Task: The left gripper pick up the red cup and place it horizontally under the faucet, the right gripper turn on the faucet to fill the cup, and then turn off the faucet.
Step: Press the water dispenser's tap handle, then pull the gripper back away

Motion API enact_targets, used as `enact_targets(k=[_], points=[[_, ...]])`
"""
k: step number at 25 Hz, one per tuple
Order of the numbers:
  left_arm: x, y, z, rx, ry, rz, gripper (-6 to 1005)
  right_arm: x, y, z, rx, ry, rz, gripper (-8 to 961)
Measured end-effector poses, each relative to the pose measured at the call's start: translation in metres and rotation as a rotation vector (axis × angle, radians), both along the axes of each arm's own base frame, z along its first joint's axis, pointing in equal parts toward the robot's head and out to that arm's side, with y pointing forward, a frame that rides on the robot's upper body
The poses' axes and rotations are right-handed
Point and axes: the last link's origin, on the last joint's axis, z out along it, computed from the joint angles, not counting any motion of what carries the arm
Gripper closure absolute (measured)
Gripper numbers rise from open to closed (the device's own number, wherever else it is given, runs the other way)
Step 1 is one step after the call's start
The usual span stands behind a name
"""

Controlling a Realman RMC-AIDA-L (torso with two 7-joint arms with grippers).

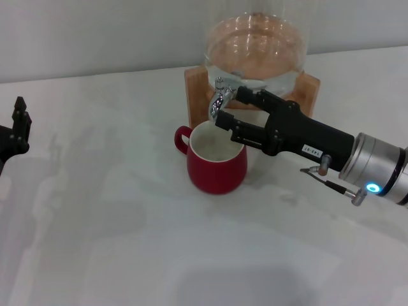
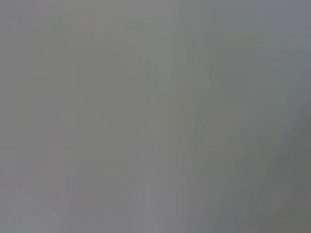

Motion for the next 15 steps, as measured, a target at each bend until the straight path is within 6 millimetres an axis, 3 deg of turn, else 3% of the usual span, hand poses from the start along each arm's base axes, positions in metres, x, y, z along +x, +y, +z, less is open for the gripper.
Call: enact_targets(k=[15], points=[[0.0018, 0.0016, 0.0, 0.0, 0.0, -0.005, 508, 0.0031, 0.0023, 0.0042, 0.02, 0.0, -0.015, 85]])
